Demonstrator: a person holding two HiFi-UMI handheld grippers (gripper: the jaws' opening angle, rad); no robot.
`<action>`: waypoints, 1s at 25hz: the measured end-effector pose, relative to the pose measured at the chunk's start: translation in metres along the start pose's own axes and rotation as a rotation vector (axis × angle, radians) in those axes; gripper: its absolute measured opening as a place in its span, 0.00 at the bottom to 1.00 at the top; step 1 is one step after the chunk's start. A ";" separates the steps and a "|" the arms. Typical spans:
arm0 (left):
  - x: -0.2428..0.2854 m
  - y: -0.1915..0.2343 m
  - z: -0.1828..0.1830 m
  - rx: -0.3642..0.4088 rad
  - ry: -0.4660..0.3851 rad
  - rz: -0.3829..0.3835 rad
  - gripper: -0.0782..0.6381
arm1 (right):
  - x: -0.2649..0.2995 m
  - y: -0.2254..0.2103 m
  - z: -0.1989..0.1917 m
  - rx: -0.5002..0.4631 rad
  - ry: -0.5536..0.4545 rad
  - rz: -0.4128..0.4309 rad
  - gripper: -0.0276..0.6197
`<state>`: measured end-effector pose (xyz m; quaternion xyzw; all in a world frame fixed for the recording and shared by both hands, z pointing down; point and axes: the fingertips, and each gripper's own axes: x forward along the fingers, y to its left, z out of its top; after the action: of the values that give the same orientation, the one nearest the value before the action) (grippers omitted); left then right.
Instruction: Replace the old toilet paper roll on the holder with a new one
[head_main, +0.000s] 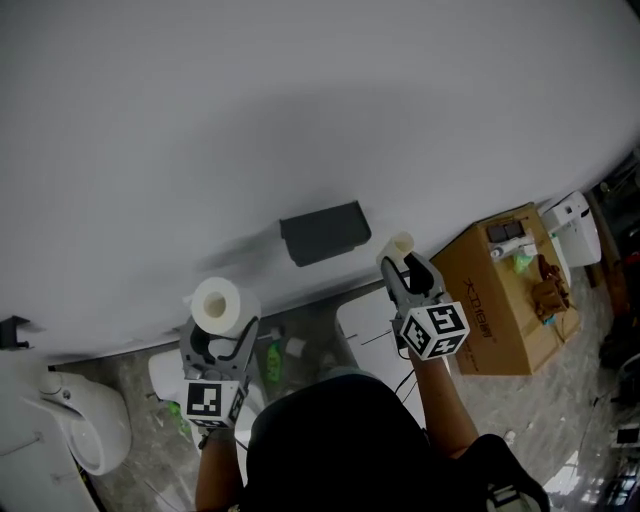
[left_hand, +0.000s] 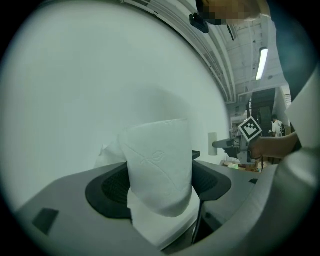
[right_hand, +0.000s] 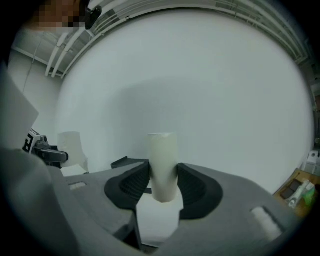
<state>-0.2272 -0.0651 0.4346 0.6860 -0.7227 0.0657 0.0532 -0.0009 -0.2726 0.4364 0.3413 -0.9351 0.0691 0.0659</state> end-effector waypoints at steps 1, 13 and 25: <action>0.002 -0.001 -0.002 0.014 -0.005 -0.016 0.63 | -0.006 0.000 -0.004 0.005 0.006 -0.010 0.31; 0.027 -0.030 -0.011 0.040 0.000 -0.171 0.63 | -0.067 0.008 -0.038 0.041 0.052 -0.092 0.31; 0.085 -0.063 0.024 0.057 -0.032 -0.272 0.63 | -0.123 -0.021 -0.053 0.096 0.045 -0.228 0.31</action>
<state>-0.1680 -0.1565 0.4261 0.7799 -0.6215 0.0673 0.0307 0.1097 -0.2022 0.4693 0.4465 -0.8841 0.1136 0.0781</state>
